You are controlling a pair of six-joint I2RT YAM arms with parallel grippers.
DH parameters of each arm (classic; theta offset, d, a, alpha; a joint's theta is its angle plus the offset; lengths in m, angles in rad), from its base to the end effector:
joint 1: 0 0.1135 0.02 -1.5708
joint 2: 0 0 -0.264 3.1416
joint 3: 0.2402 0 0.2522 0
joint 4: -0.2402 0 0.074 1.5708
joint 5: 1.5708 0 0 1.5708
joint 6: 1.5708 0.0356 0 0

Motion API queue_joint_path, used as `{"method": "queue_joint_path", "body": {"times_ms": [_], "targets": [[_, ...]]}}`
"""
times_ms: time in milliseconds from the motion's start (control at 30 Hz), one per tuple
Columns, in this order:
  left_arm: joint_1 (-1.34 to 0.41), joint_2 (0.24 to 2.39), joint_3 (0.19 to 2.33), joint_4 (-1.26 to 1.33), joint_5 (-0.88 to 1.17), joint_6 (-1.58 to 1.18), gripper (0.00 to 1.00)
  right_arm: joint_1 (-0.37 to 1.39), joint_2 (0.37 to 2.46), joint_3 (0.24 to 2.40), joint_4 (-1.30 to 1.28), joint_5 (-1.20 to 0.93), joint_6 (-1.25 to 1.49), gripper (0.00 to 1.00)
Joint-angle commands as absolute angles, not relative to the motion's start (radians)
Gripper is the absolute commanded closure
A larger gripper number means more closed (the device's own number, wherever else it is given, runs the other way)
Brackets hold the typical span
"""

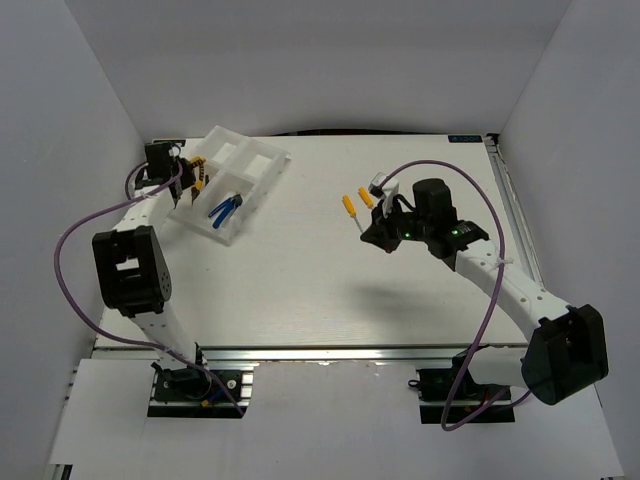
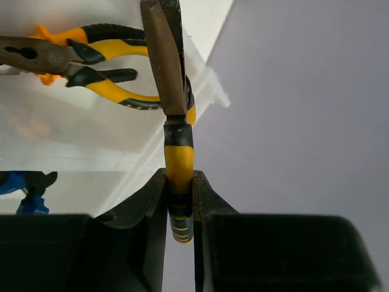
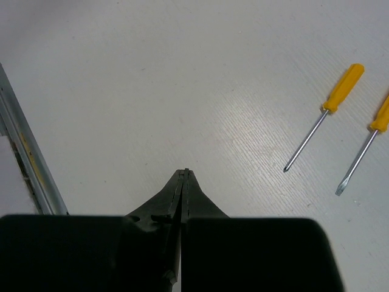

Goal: Sort the tools into containers

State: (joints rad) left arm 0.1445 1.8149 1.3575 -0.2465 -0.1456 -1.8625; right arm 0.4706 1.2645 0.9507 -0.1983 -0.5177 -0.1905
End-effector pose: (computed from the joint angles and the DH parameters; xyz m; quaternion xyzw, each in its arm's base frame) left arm 0.4083 0.0646 0.2446 -0.7798 0.4606 -0.2741 0.3236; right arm 0.2446 0.1442 0.2952 -0.3931 0.7473 0.2869 0.4525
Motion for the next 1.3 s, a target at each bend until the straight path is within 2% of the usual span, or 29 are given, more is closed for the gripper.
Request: {"method": "queue_joint_path", "body": {"times_ms": [0, 367, 733, 967, 1267], "targets": [[0.137, 1.835, 1.434, -0.298, -0.137, -1.915, 1.00, 0.463, 1.233, 0.928, -0.139, -0.503, -0.181, 1.00], [0.078, 1.889, 1.481, -0.301, -0.176, -2.038, 1.00, 0.459, 1.206, 0.890, -0.118, -0.495, -0.179, 1.00], [0.022, 1.900, 1.395, -0.151, -0.201, -2.136, 1.00, 0.446, 1.176, 0.860, -0.112, -0.488, -0.196, 1.00], [0.033, 1.865, 1.299, -0.074, -0.210, -2.142, 0.81, 0.439, 1.178, 0.855, -0.112, -0.495, -0.206, 1.00], [0.069, 1.814, 1.231, -0.033, -0.212, -2.120, 0.45, 0.437, 1.186, 0.861, -0.123, -0.499, -0.224, 1.00]]}}
